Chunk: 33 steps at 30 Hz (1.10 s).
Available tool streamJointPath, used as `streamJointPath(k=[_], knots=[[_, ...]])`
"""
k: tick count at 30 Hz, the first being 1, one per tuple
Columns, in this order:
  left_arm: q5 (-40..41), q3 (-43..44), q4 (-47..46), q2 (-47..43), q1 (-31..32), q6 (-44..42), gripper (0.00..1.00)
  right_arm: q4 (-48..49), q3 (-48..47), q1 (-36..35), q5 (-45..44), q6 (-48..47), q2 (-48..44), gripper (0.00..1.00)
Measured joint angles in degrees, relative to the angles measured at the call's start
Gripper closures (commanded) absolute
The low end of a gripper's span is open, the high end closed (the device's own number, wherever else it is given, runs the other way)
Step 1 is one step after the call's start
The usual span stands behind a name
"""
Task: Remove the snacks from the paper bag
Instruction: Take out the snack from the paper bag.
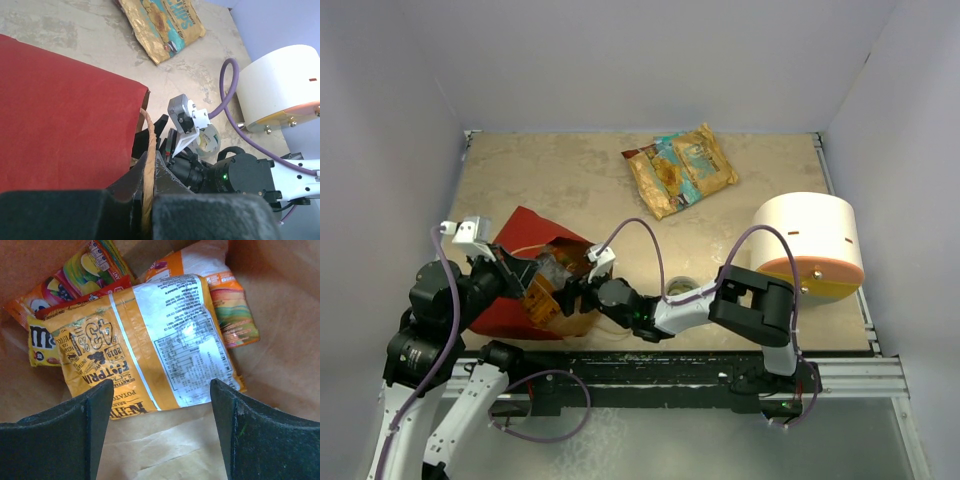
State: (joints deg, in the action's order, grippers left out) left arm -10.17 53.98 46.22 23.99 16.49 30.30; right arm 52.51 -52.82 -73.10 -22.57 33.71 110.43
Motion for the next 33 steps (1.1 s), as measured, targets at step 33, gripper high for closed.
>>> streamJointPath(k=[33], knots=[[-5.1,-1.4,-1.2,-2.8,-2.6,-2.8,1.0,1.3,-6.2,1.6,3.9,51.5,13.6,0.33]])
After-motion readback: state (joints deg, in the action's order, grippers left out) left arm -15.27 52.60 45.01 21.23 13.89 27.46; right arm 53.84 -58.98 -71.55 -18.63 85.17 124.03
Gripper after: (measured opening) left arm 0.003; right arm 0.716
